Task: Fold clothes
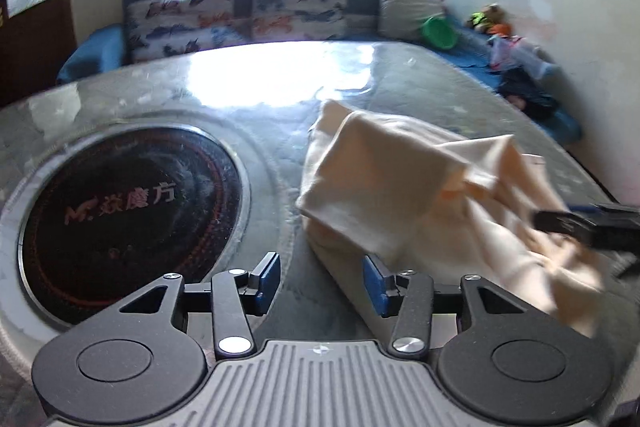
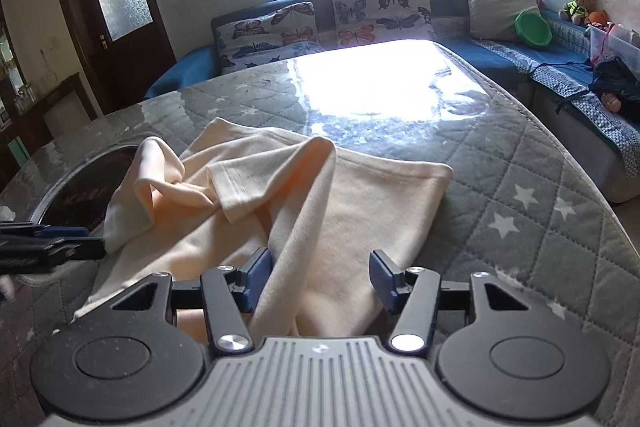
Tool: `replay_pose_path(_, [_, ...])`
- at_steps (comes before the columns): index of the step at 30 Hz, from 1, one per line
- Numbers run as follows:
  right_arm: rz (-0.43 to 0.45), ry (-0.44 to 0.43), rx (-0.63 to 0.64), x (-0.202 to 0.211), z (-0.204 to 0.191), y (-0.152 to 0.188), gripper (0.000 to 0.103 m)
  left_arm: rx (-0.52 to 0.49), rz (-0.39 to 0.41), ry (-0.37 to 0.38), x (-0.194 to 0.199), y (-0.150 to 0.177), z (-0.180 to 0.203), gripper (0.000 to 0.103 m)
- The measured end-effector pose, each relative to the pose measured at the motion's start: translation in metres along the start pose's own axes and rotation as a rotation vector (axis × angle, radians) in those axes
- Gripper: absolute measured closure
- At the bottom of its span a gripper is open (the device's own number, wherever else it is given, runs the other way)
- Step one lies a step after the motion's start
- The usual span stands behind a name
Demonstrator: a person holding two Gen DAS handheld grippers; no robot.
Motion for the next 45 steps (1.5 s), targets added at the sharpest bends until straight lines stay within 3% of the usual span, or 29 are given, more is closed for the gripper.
replay_pose_path(4, [-0.010, -0.003, -0.004, -0.003, -0.001, 0.003, 0.046, -0.007, 0.010, -0.006, -0.014, -0.003, 0.002, 0.058])
replay_pose_path(6, [-0.013, -0.008, 0.004, -0.006, -0.005, 0.004, 0.045, -0.032, 0.013, 0.004, -0.016, -0.003, 0.006, 0.077])
replay_pose_path(9, [-0.006, -0.002, 0.042, -0.011, -0.018, 0.003, 0.044, -0.066, 0.025, 0.007, -0.018, -0.002, 0.007, 0.097])
replay_pose_path(15, [-0.003, -0.048, 0.129, -0.021, -0.058, 0.001, 0.043, -0.032, 0.051, -0.029, -0.005, 0.007, -0.005, 0.100])
replay_pose_path(31, [-0.013, -0.259, 0.420, -0.040, -0.188, -0.004, 0.037, 0.156, 0.099, -0.219, 0.086, 0.054, -0.101, 0.100])
replay_pose_path(37, [-0.021, -0.317, 0.388, -0.041, -0.201, -0.030, 0.039, 0.211, 0.109, -0.246, 0.112, 0.071, -0.126, 0.099])
replay_pose_path(45, [-0.058, -0.286, 0.384, -0.069, -0.210, -0.056, 0.064, 0.247, 0.109, -0.213, 0.125, 0.081, -0.135, 0.098])
Point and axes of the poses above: each gripper's, at about its wrist camera, not at the fingertips, and x roughly against the way its jaws point, z to its right, y to its underside, the point moved 2 cm from there along -x, roughly the way its jaws point, and after that the axes turned 8 degrees about y, right-handed, at the moved point
